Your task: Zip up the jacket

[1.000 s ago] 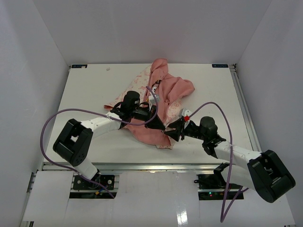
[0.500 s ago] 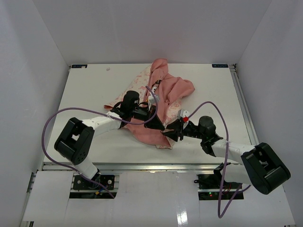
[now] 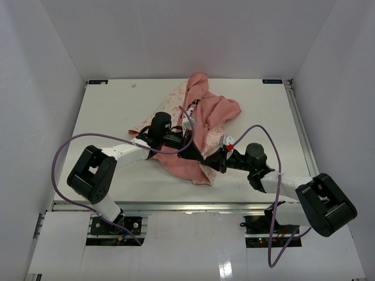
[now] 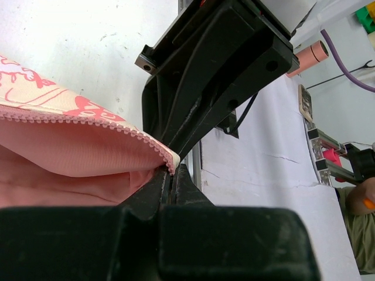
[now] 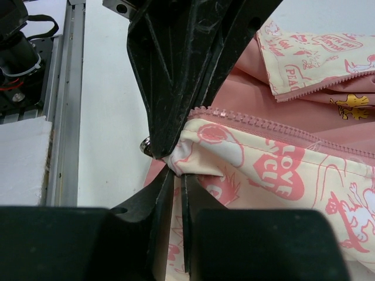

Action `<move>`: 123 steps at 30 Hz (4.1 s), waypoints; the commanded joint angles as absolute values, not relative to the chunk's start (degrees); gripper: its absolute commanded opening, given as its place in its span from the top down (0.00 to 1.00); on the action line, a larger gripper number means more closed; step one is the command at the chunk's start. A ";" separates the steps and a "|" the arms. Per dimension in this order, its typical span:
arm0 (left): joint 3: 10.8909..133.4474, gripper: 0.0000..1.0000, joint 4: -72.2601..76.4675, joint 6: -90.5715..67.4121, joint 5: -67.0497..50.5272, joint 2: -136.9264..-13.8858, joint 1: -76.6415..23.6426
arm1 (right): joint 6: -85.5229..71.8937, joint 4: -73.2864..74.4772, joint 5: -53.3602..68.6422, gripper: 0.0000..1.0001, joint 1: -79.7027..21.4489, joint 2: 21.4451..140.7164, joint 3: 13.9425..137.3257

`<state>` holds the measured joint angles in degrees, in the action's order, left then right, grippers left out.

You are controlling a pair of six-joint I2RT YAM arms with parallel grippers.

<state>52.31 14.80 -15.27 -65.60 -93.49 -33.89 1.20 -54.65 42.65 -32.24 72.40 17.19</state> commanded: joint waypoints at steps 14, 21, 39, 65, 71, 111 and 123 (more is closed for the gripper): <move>50.92 0.63 16.20 -14.55 -65.25 -92.74 -33.40 | -3.40 -66.22 47.60 0.92 -32.33 73.99 18.46; 49.40 0.71 16.26 -13.89 -64.62 -92.48 -33.38 | -4.57 -66.53 46.14 0.92 -32.26 74.46 18.76; 48.08 1.00 24.43 -19.77 -71.69 -92.93 -31.79 | -1.62 -60.28 44.14 0.56 -32.20 71.53 19.99; 49.13 1.00 26.00 -21.88 -71.31 -94.11 -31.46 | -4.71 -62.02 50.17 0.65 -32.26 79.16 22.78; 49.17 1.00 25.82 -21.80 -70.98 -93.78 -31.46 | -5.27 -62.58 50.46 0.78 -32.40 80.41 23.22; 75.68 0.41 -25.23 -13.40 -24.20 -94.08 -22.53 | -9.97 -76.19 45.63 0.92 -31.01 72.12 10.96; 80.32 0.40 -35.42 -8.79 -17.76 -102.22 -21.71 | -6.75 -69.68 45.23 0.92 -30.15 64.27 9.09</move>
<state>79.68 -31.22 -10.61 -21.64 -101.49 -21.56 -8.70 -69.56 45.25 -30.36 65.75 9.69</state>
